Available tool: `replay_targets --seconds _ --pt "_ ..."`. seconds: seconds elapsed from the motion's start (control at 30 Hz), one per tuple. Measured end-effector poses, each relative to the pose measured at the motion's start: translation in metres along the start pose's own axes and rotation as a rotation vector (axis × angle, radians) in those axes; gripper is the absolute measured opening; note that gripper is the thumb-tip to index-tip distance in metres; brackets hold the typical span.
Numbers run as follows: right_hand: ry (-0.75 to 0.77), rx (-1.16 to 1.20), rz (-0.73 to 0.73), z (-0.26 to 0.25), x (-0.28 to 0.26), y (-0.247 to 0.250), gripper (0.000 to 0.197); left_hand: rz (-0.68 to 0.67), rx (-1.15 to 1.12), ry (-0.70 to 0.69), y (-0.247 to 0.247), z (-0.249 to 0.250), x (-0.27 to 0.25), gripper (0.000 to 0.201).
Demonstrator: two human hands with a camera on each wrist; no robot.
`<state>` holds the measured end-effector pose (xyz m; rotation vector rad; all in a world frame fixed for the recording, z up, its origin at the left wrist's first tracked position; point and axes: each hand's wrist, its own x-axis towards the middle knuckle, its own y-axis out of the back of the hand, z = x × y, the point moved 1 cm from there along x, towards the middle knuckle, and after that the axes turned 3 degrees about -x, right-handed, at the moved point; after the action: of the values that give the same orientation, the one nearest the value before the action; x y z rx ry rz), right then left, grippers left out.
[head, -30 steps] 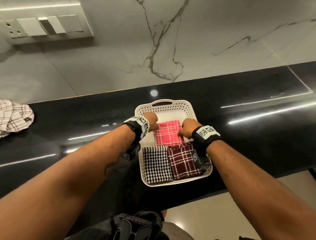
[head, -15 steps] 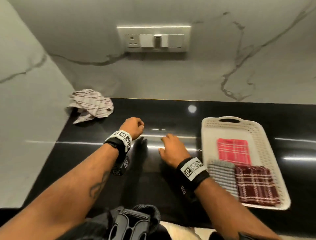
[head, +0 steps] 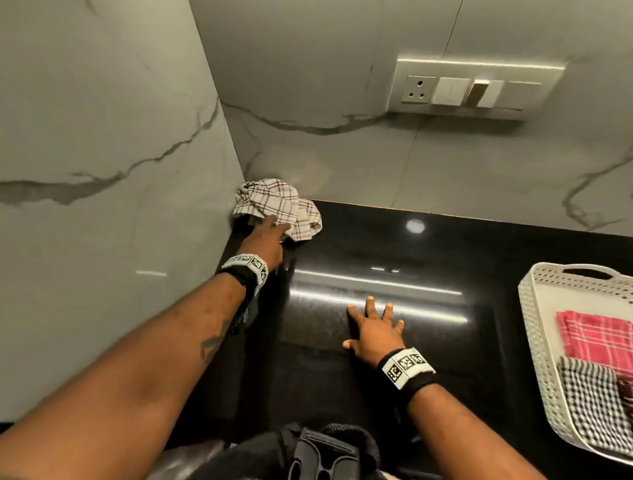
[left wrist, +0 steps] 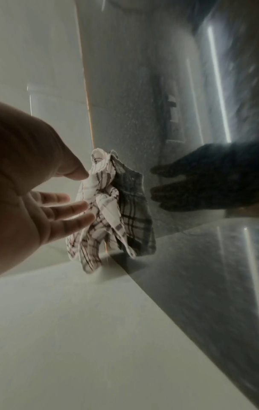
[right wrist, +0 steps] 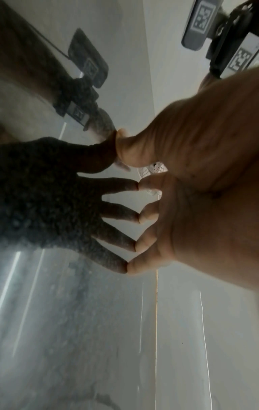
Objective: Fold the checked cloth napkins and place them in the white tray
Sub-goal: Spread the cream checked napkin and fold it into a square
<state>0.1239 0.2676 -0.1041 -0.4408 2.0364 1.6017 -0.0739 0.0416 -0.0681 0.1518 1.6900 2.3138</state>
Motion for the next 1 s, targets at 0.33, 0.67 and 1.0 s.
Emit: replay_targets --seconds 0.33,0.67,1.0 --pt "-0.006 0.018 -0.05 0.002 0.001 -0.004 0.085 0.003 0.526 -0.171 0.0 0.029 0.037 0.03" --pt "-0.001 0.049 -0.013 -0.001 -0.004 0.001 0.085 0.053 0.399 -0.557 0.023 0.056 -0.006 0.016" --pt "0.294 0.188 0.583 -0.003 -0.032 0.07 0.032 0.01 0.102 -0.898 0.011 0.108 -0.083 0.013"
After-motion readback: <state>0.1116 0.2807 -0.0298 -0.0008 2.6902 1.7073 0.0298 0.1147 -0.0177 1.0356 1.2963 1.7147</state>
